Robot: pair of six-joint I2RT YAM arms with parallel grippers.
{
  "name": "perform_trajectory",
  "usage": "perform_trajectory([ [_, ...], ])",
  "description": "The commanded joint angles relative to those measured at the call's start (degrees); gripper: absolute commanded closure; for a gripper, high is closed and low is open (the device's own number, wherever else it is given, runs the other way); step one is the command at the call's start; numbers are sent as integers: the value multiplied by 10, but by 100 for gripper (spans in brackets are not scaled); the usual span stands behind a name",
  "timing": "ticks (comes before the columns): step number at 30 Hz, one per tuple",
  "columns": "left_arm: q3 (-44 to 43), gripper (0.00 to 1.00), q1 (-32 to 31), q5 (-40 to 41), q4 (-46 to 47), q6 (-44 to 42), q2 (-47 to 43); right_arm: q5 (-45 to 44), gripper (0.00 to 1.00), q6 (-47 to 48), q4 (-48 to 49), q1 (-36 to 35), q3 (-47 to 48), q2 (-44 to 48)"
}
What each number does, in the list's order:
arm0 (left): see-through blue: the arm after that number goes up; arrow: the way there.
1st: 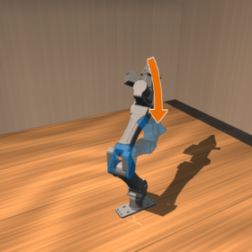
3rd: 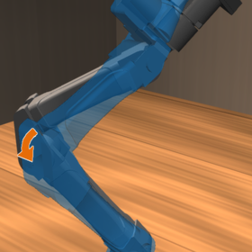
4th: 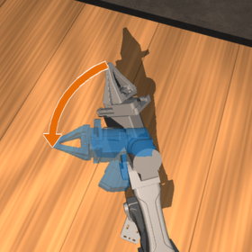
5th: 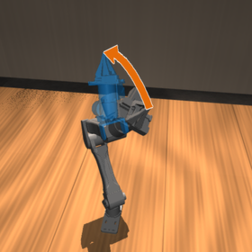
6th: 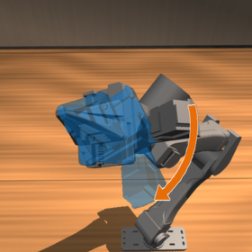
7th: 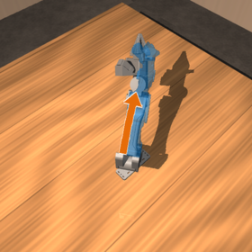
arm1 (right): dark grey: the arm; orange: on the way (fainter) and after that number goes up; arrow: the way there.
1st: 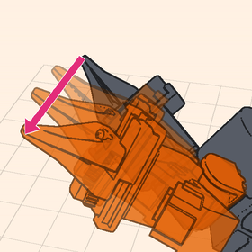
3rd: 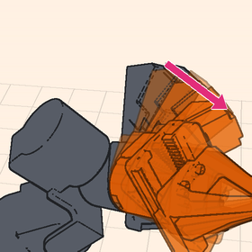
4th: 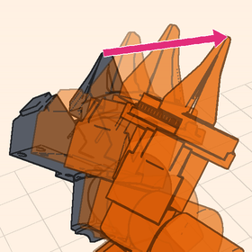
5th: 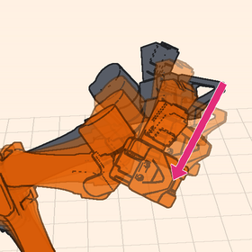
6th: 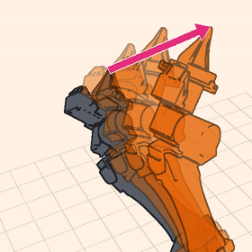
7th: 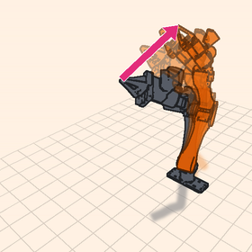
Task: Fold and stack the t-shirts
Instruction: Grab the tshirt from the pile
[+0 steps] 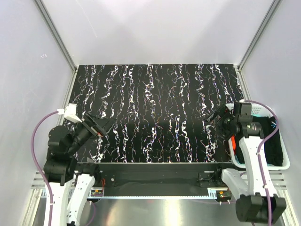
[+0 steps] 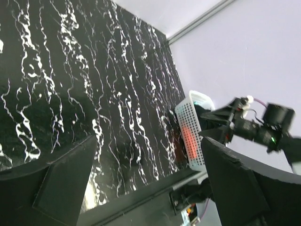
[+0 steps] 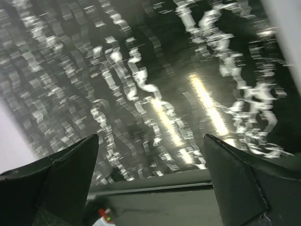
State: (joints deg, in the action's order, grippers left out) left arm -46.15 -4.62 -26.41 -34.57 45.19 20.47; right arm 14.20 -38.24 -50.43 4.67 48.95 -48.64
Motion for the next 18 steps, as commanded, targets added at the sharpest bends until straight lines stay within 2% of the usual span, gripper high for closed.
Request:
perform_trajectory([
  [1,-60,1,1,-13,-94,-18,35,-120,0,37,-52,3,68,-38],
  [4,-138,1,1,-44,-187,-96,77,-167,0,29,-54,3,117,-80],
  [5,-159,1,-5,-55,-198,-177,83,-184,0,20,-54,3,136,-92],
  [6,-203,1,-20,-51,-207,-205,87,-230,0,17,-55,3,144,-114],
  [8,-246,1,-28,-23,-235,-238,90,-275,0,24,-56,3,177,-138],
  [9,-280,1,-40,-17,-241,-250,92,-325,0,24,-56,4,188,-165],
  [11,-313,1,-56,-35,-260,-291,110,-382,2,28,-56,13,211,-209],
  [13,-318,1,-81,-37,-276,-309,116,-415,10,41,-56,30,232,-247],
  [14,-315,1,-90,-36,-277,-319,113,-463,27,57,-56,34,237,-265],
  [15,-309,1,-106,-35,-277,-323,112,-492,35,52,-70,38,244,-297],
  [16,-307,1,-114,-34,-280,-325,110,-510,39,48,-71,53,245,-309],
  [18,-299,1,-145,-22,-283,-331,104,-500,36,53,-63,75,244,-343],
])
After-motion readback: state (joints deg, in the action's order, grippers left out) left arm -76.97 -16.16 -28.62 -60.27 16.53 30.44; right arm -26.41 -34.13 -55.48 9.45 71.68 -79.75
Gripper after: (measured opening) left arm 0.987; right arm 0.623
